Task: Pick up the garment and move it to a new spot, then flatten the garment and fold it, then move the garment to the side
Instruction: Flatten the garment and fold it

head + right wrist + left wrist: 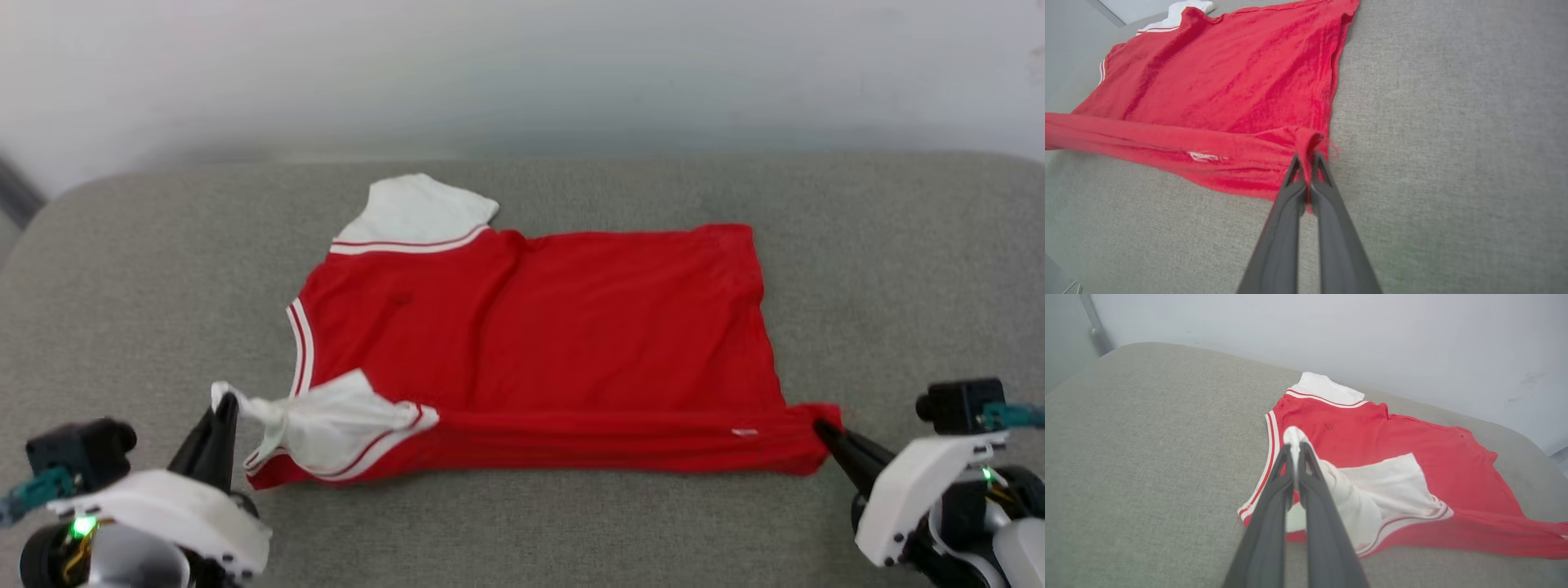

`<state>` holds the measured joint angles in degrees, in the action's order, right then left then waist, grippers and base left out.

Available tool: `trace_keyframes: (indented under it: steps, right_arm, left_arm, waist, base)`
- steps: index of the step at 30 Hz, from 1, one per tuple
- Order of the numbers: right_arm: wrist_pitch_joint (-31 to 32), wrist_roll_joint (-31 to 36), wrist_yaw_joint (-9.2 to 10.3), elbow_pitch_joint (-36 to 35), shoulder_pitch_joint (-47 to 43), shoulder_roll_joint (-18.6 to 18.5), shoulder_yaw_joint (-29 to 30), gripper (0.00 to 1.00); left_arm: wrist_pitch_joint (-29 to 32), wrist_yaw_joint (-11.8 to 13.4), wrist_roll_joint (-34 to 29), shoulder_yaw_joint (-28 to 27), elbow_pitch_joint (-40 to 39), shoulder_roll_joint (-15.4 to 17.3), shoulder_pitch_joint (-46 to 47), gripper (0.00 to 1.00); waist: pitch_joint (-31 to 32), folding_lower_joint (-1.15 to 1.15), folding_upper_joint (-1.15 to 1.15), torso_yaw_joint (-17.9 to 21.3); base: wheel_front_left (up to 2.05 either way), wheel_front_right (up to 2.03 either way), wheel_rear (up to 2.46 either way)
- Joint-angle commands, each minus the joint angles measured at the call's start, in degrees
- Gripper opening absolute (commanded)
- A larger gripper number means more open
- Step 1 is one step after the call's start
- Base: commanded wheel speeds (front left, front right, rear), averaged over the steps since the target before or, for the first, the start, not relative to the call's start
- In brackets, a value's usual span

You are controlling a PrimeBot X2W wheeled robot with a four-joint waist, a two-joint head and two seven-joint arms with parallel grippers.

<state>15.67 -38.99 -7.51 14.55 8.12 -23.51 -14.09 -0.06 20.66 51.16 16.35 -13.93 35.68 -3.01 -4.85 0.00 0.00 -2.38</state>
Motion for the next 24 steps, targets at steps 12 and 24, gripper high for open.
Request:
trace_keyframes:
  steps: [12, 24]
  right_arm:
    - [7.4, 5.9, 0.04, -2.0, 10.7, 4.5, 0.0, 0.0]
    - [0.4, 5.2, 0.04, 3.4, 13.7, 5.3, -4.1, 1.0]
  left_arm:
    - [0.0, -6.0, 0.8, 2.2, 15.6, -4.5, 15.8, 0.0]
    - [1.0, -10.3, 3.7, 3.2, 26.6, -7.1, 19.8, 1.0]
  waist:
    - [-11.9, 0.0, 0.0, 2.7]
    - [-12.4, 0.0, 0.0, 3.1]
  base:
    - [0.0, 0.0, 0.0]
    - [0.0, 0.0, 0.0]
